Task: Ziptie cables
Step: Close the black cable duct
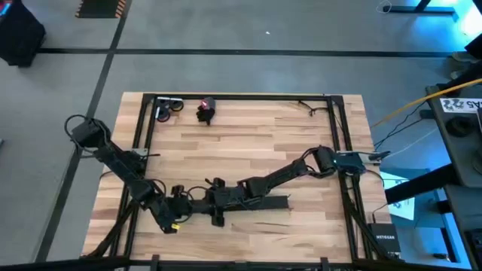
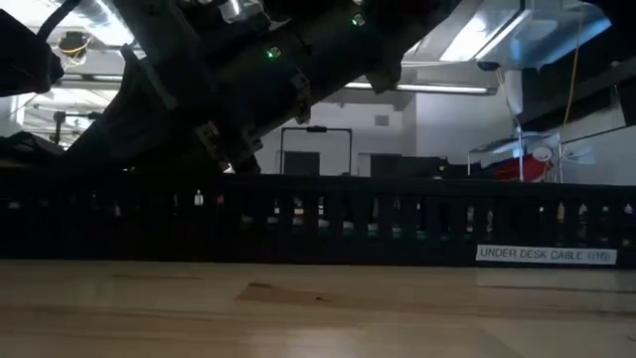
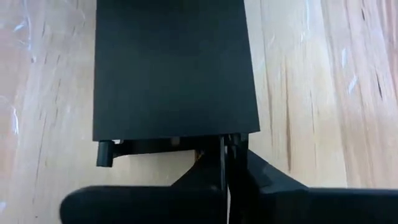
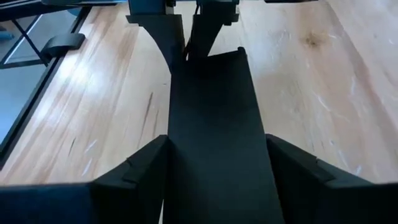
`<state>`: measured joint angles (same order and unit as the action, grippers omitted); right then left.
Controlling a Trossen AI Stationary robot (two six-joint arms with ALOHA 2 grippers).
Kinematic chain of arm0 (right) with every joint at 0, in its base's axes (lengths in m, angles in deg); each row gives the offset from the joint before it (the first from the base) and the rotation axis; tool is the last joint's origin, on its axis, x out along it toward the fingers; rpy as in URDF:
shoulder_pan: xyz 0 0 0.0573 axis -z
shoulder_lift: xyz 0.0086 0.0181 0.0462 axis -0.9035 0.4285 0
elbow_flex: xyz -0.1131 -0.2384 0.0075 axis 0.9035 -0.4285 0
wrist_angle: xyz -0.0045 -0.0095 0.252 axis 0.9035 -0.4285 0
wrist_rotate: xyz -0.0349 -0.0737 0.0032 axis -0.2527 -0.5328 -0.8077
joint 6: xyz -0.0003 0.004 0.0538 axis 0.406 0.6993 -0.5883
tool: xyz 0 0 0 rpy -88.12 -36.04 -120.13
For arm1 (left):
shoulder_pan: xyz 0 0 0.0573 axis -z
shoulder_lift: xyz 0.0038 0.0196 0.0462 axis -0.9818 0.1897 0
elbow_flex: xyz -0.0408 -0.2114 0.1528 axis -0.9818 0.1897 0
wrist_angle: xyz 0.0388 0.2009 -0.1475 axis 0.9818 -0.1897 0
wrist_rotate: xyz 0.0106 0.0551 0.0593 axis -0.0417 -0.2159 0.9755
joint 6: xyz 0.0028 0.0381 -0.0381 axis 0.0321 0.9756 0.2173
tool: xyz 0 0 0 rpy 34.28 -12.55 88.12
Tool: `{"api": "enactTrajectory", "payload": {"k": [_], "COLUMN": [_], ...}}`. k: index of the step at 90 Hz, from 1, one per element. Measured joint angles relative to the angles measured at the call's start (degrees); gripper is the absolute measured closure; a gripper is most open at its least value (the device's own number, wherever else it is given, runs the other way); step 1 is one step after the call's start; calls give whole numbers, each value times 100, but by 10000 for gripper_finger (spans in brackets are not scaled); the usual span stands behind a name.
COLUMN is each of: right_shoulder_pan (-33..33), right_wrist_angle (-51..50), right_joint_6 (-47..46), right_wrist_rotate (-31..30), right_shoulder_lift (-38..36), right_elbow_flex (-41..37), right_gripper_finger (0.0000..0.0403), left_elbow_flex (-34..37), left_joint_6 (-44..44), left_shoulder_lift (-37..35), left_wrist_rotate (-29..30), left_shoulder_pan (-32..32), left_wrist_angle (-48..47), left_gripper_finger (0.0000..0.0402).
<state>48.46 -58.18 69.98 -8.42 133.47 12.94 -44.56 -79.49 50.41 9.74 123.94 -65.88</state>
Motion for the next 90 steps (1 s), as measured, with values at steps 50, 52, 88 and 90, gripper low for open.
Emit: {"api": "enactTrajectory", "payload": {"k": [50, 52, 88, 90], "right_shoulder_pan": [5, 8, 18, 17], "right_wrist_angle": [-58, -58, -71, -71], "right_joint_6": [-86, -89, -49, -46], "right_wrist_rotate": [51, 54, -22, -35], "right_shoulder_lift": [-4, -4, -4, -4], "right_elbow_flex": [5, 5, 2, 2], "right_gripper_finger": [180, 180, 180, 180], "left_elbow_flex": [-188, -195, -169, -144], "left_joint_6": [-175, -190, -447, -439], "left_shoulder_lift": [-406, -483, -1057, -1049], "left_wrist_rotate": [-966, -901, 889, 882], "left_shoulder_pan": [-130, -93, -195, -224], "left_wrist_angle": [-724, -884, -2151, -2146], "left_gripper_finger": [318, 316, 355, 358]}}
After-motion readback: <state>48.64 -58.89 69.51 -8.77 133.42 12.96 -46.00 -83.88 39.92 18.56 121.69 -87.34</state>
